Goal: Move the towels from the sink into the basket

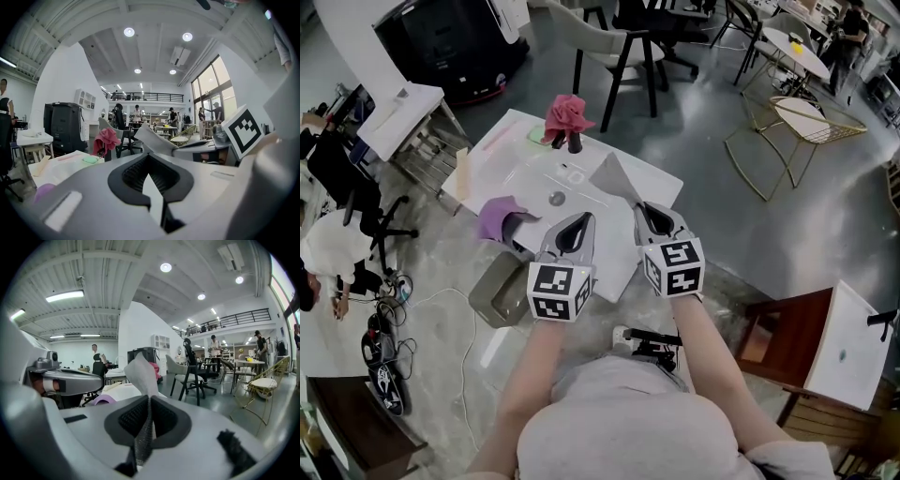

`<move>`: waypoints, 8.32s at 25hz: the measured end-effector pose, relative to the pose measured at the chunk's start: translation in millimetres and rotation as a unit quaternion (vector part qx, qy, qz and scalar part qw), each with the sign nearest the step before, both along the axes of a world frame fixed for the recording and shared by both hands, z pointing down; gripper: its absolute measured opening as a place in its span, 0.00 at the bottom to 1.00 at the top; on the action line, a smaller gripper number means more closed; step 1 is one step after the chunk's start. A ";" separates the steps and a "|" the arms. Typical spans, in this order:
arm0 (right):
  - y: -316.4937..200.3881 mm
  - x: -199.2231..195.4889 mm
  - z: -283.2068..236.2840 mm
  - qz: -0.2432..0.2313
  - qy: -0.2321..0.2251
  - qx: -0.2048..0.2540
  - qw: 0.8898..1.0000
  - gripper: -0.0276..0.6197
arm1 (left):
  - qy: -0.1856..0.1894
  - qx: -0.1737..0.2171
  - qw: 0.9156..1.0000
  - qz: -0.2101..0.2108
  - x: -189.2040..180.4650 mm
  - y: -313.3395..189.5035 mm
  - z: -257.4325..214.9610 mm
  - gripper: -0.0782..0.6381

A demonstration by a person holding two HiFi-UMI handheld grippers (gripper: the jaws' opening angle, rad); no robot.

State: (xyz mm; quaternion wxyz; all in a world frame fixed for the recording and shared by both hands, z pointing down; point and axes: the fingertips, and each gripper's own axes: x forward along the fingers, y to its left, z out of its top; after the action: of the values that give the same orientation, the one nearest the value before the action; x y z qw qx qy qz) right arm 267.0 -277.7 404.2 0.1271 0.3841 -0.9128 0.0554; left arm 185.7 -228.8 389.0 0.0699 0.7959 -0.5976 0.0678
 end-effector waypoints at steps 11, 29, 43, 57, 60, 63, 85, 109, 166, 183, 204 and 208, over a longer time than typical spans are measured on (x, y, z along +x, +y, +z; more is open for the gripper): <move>19.1 -33.2 -2.3 0.026 -0.011 -0.006 1.000 0.09 | -0.002 0.002 1.000 0.010 -45.5 25.4 -4.3 0.12; 60.2 -115.2 -15.9 0.019 -0.003 0.007 1.000 0.09 | 0.026 0.019 0.999 -0.012 -132.7 68.0 -13.5 0.12; 90.4 -188.1 -20.0 -0.004 0.003 0.015 1.000 0.09 | 0.043 0.025 0.998 -0.042 -214.5 94.9 -14.2 0.12; 113.1 -251.1 -13.0 -0.045 0.014 0.005 0.999 0.09 | 0.060 0.021 0.995 -0.075 -278.7 112.4 -4.9 0.12; 117.0 -265.6 -10.8 -0.055 0.018 0.004 0.998 0.09 | 0.061 0.020 0.994 -0.086 -295.0 117.2 -1.8 0.12; 120.3 -281.3 -8.1 -0.068 0.022 0.003 0.997 0.09 | 0.061 0.017 0.993 -0.098 -312.6 122.1 1.5 0.12; 168.8 -390.1 28.3 -0.142 0.039 -0.021 0.989 0.09 | 0.061 -0.023 0.989 -0.133 -399.8 165.1 42.7 0.12; 214.2 -459.4 120.2 -0.233 0.087 -0.090 0.964 0.09 | 0.092 -0.101 0.972 -0.192 -452.2 206.2 138.6 0.12; 228.9 -527.3 453.5 -0.305 0.223 -0.205 0.903 0.09 | 0.128 -0.264 0.931 -0.218 -477.8 225.2 403.5 0.12; 218.5 -537.3 439.9 -0.287 0.230 -0.194 0.909 0.23 | 0.131 -0.267 0.928 -0.224 -486.5 238.0 394.3 0.12; 227.9 -523.9 333.6 -0.298 0.197 -0.160 0.920 0.07 | 0.153 -0.231 0.935 -0.222 -476.7 219.4 316.6 0.12; 226.2 -518.0 315.8 -0.295 0.190 -0.160 0.923 0.07 | 0.144 -0.231 0.937 -0.217 -474.6 217.1 304.2 0.12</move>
State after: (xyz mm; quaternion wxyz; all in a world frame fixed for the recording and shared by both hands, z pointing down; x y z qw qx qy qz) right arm -251.0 -51.5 720.1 0.3683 0.0752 -0.9226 0.0862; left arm -289.0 -11.7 693.2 0.3504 0.6100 -0.7071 0.0715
